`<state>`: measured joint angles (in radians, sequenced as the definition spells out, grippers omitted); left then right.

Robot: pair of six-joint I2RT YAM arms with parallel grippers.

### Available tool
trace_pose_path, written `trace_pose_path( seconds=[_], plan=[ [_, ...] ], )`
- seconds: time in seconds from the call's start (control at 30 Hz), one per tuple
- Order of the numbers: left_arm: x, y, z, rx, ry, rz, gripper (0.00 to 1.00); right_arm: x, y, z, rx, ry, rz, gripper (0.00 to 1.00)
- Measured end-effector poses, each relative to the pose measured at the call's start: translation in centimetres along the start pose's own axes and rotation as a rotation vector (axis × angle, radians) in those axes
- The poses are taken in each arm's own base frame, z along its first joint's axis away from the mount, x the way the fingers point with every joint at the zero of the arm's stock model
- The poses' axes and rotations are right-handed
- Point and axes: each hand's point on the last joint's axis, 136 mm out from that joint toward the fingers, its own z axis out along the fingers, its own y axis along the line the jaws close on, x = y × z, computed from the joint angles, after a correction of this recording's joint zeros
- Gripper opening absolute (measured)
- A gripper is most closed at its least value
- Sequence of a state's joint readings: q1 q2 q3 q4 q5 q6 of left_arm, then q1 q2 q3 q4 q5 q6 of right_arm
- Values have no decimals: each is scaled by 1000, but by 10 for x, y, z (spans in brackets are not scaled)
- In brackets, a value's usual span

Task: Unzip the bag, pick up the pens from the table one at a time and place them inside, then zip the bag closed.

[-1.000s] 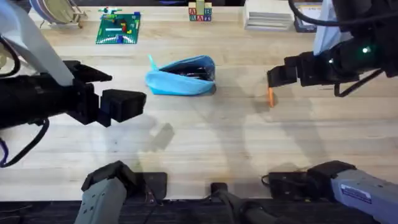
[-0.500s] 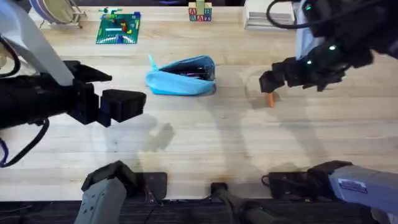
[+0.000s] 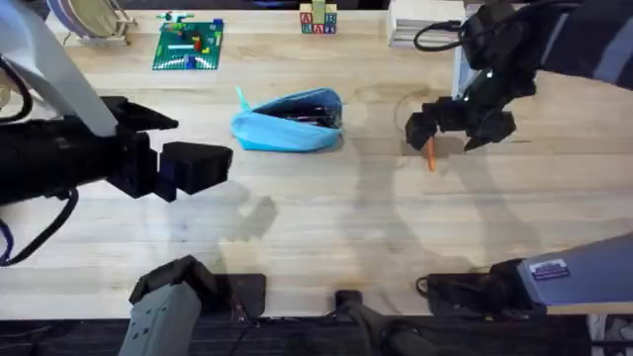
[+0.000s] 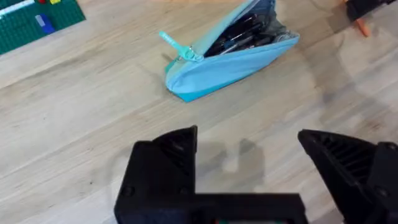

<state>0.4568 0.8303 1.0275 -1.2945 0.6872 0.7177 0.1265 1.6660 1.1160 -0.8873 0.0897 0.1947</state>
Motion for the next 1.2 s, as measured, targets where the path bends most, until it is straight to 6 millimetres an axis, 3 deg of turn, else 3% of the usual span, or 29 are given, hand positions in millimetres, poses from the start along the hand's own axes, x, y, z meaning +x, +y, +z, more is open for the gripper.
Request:
trace_pose_path(
  seconds=[0.27, 0.43, 1.07, 1.13, 1.2],
  plan=[
    [0, 0, 0, 0, 0, 0, 993, -7, 3, 15, -4, 8, -1, 995],
    [0, 0, 0, 0, 0, 0, 993, -16, 5, 15, -13, -27, 1, 996],
    [0, 0, 0, 0, 0, 0, 993, -18, 8, 19, -22, -14, 1, 992],
    [0, 0, 0, 0, 0, 0, 993, -18, 9, 19, -25, -14, 0, 947],
    [0, 0, 0, 0, 0, 0, 993, -19, 10, 18, -29, -15, -1, 832]
  ],
)
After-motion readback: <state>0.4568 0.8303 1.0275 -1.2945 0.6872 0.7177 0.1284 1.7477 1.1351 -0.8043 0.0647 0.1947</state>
